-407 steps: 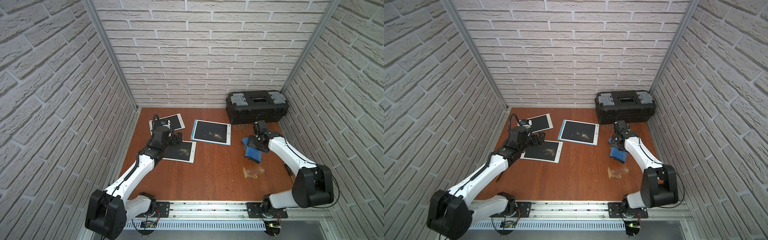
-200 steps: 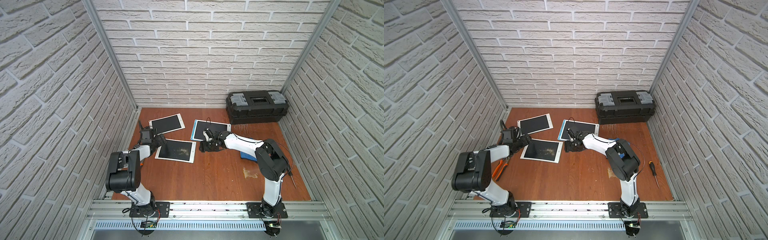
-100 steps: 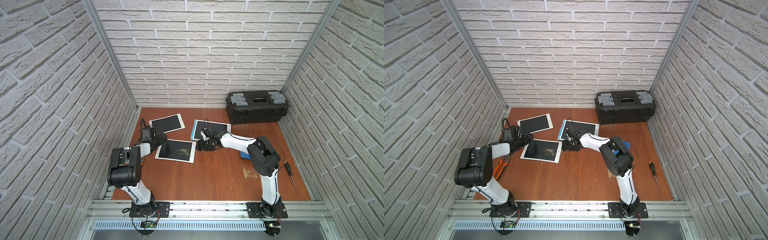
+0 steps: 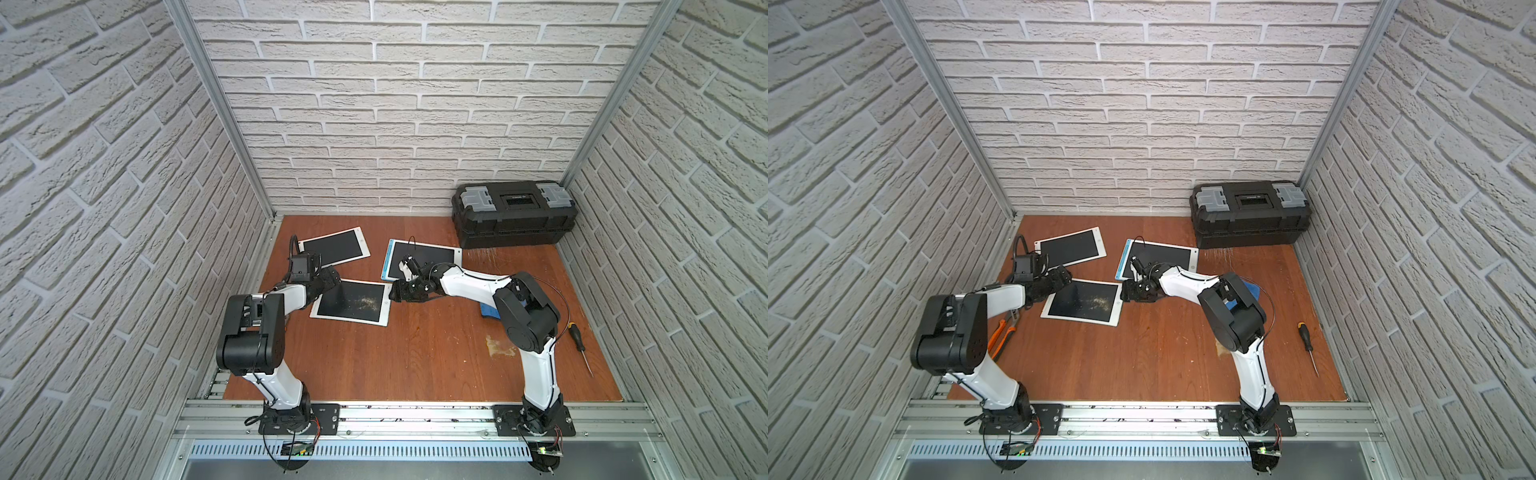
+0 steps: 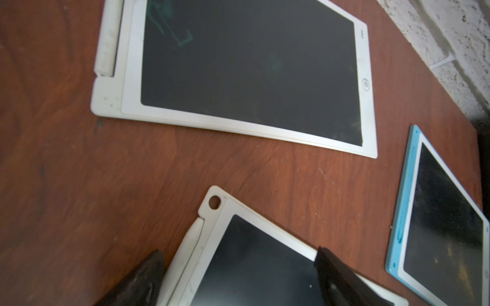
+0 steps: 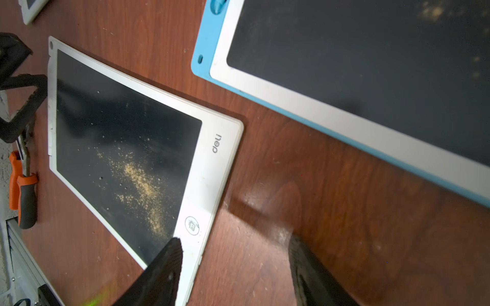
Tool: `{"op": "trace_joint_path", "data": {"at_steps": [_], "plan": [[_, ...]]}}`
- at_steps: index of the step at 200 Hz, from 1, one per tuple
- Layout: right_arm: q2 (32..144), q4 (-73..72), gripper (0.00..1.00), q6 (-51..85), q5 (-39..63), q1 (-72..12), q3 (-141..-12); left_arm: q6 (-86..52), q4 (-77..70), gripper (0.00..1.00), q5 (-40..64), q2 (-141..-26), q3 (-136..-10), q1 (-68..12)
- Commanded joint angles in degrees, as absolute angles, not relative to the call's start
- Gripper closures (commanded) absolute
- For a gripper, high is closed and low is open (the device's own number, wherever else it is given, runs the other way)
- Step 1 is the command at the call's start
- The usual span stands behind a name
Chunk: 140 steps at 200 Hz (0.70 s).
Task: Wipe the drawing tablet
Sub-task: Move the drawing tablet to the center of the board.
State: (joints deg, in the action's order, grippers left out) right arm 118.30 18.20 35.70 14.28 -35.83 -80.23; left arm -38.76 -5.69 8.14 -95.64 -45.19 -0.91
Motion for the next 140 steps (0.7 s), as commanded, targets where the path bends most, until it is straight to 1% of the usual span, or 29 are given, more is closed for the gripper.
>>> {"op": "trace_joint_path", "data": {"at_steps": [1, 26, 53, 87, 140], "plan": [[118.3, 19.5, 0.35, 36.6, 15.0, -35.9, -77.6, -41.7, 2.5, 0.09, 7.5, -97.2, -44.7, -2.4], [116.7, 19.2, 0.35, 36.4, 14.8, -36.0, -75.3, -41.9, 3.3, 0.09, 8.3, -96.8, -43.6, -5.0], [113.7, 18.1, 0.35, 36.7, 14.7, -36.0, -70.3, -42.1, 3.3, 0.09, 8.4, -93.6, -40.9, -8.5], [104.1, 17.4, 0.34, 36.9, 11.9, -35.7, -60.4, -42.5, 4.8, 0.09, 7.4, -88.8, -37.2, -15.5], [85.8, 21.6, 0.32, 35.8, 5.7, -35.1, -45.1, -46.9, 3.5, 0.08, 5.9, -84.6, -31.1, -27.9]]}}
